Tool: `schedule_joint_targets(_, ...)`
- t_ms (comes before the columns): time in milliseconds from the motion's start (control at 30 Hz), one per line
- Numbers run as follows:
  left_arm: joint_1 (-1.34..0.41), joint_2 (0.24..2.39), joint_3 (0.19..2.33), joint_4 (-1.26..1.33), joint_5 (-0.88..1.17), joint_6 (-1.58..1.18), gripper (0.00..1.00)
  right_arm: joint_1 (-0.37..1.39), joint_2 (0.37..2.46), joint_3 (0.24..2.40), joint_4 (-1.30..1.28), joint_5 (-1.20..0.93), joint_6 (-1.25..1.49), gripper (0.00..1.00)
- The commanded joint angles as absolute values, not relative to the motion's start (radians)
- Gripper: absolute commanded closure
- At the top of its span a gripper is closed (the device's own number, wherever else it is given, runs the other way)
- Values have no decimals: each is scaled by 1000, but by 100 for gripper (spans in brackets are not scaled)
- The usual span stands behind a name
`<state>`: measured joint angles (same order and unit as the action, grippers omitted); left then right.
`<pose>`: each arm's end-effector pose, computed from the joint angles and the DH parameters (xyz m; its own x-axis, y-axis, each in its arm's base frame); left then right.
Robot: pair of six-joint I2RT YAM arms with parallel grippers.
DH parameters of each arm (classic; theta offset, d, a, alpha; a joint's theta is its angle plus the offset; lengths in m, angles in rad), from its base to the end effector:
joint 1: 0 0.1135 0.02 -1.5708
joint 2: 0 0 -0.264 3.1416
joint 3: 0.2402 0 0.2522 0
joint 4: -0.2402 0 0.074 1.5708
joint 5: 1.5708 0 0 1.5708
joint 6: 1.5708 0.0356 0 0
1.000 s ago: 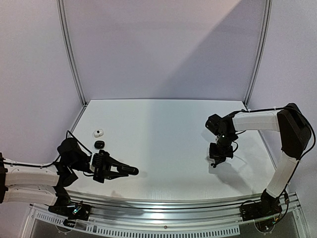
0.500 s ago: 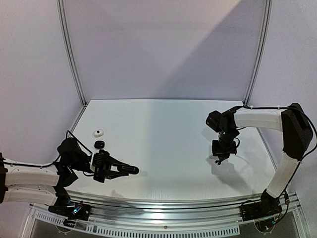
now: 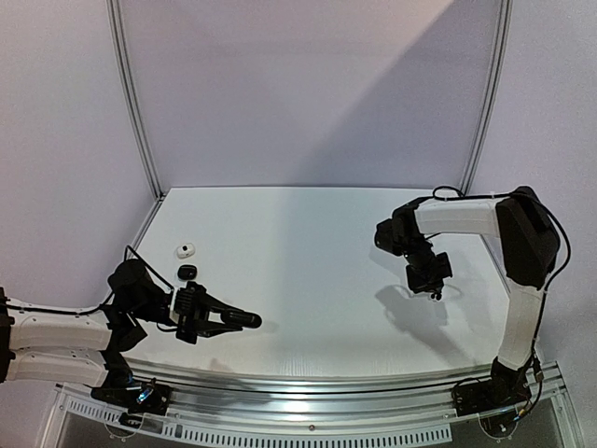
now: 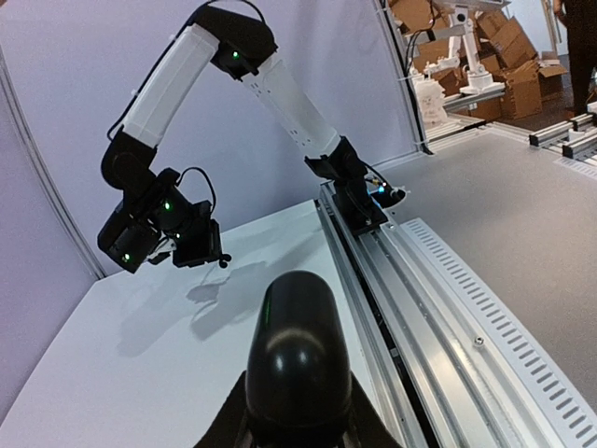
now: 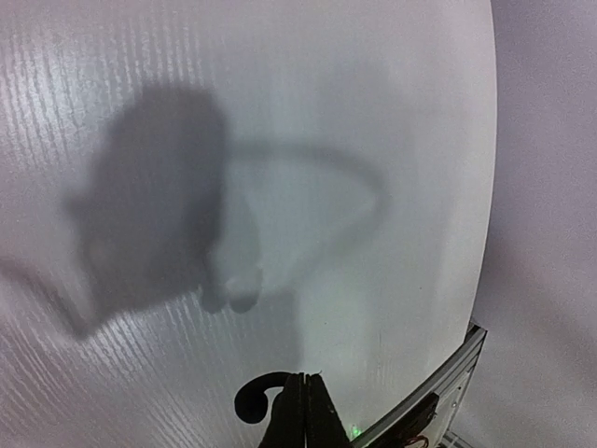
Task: Insert the wireless bluetooth earbuds into the charging case
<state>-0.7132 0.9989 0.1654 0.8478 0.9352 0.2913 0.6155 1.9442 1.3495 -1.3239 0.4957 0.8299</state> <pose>0.1184 -0.1403 0.1958 0.2967 -0.0312 -0.9545 0.9518 -0.0715 0.2982 0.2685 0.1692 0.1728 -0.9905 0.0945 -0.0999 0.1343 0.8221 -0.5533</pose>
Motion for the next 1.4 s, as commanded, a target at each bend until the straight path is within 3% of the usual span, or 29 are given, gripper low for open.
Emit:
schedule_joint_targets(0,-709,994,181,836,942,304,100,692,2066,1442,-1540,615,846,100)
schedule_joint_targets(400,-710,994,178,834,941,308,100,848,2343,1713,-1626,590,786,100)
schedule_joint_targets(900,-716,996,180,830,941,309,100,936,2405,1851,-1621,500,784,94)
schedule_joint_targets(1167,-718,993,181,825,940,311,100,943,2354,1847,-1531,418,777,86)
schedule_joint_targets(1367,-719,983,180,813,937,312,100,838,2098,1692,-1268,269,734,82)
